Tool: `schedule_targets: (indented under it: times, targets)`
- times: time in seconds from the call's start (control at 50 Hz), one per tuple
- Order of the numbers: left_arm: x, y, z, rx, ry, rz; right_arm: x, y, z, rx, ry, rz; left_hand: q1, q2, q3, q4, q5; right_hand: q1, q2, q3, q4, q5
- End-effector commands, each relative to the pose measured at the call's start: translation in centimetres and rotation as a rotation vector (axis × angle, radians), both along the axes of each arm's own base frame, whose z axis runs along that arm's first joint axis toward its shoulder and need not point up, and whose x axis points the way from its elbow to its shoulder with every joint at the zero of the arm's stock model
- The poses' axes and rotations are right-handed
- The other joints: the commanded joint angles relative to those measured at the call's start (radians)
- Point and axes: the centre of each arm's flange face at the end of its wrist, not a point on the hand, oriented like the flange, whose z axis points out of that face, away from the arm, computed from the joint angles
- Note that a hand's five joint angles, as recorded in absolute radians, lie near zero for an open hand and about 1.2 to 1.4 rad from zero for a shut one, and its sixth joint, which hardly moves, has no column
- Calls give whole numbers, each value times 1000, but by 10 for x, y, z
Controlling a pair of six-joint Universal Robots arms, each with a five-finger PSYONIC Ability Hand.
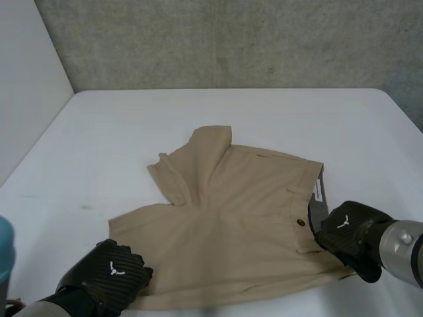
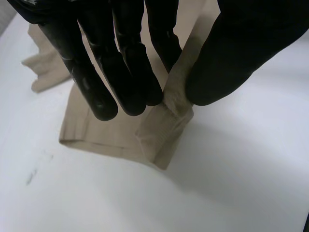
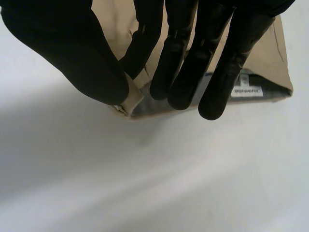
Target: Fold the shorts.
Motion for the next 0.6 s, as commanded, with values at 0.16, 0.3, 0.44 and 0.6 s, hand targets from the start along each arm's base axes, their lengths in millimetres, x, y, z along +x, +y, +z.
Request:
schedule_targets:
  times: [0.16,0.3,0.44,0.6]
  targets:
    - [-32,-79,16,-275,125,40,4,-31,17,-99,-188,-48,267,198,203,198,244,439,219,207,206,250]
    - [-75,-149,26,-577,213,11,16,-68,3,-121,-274,-119,267,198,203,198,244,439,219,207,206,250]
    - [-113,-200,10,-670,270,-20,22,-110,-13,-194,-335,-228,267,198,203,198,244,439,219,207,206,250]
    - [-162,-259,-8,-818,390,-138,21,-165,-12,-516,-435,-399,267,198,203,198,244,439,219,207,206,250]
